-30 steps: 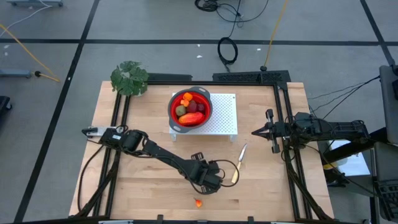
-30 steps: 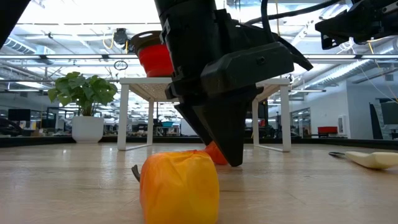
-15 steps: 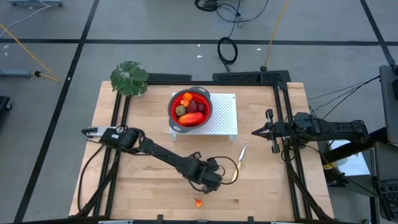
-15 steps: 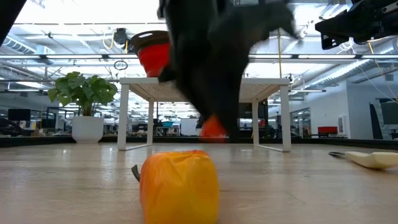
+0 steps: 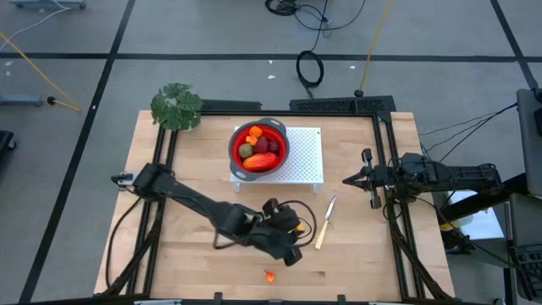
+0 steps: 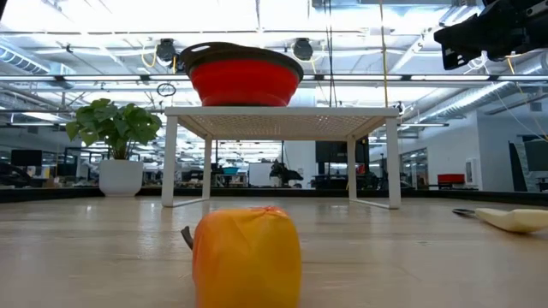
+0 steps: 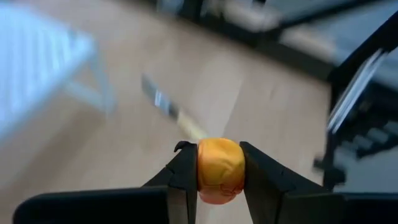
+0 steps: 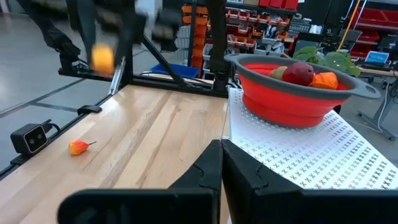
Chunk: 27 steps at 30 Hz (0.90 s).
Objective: Pick & Place Fruit
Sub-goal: Put the orange peach into the orange strainer bowl on the shelf
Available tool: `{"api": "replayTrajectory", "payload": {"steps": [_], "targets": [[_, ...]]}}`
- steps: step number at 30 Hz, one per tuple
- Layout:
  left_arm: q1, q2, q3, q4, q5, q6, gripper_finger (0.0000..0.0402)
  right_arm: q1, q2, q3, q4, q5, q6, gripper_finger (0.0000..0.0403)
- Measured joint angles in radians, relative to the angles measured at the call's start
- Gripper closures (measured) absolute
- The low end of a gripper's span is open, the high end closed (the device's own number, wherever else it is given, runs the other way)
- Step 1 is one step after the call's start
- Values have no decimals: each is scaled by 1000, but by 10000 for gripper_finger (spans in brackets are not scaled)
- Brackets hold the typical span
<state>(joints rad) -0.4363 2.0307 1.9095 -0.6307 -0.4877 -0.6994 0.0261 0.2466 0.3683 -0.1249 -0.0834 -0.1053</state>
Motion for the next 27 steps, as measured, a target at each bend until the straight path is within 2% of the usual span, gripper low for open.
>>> {"api": "replayTrajectory", "payload": {"steps": [6, 15, 19, 27], "targets": [[-38, -41, 2, 265, -150, 266, 311, 0, 0, 0, 0, 0, 1, 403], [-71, -47, 2, 670, -141, 643, 311, 0, 0, 0, 0, 0, 1, 403], [-80, -47, 2, 797, -71, 780, 311, 0, 0, 0, 0, 0, 1, 403], [-83, -47, 2, 940, 150, 953, 311, 0, 0, 0, 0, 0, -1, 403]]}}
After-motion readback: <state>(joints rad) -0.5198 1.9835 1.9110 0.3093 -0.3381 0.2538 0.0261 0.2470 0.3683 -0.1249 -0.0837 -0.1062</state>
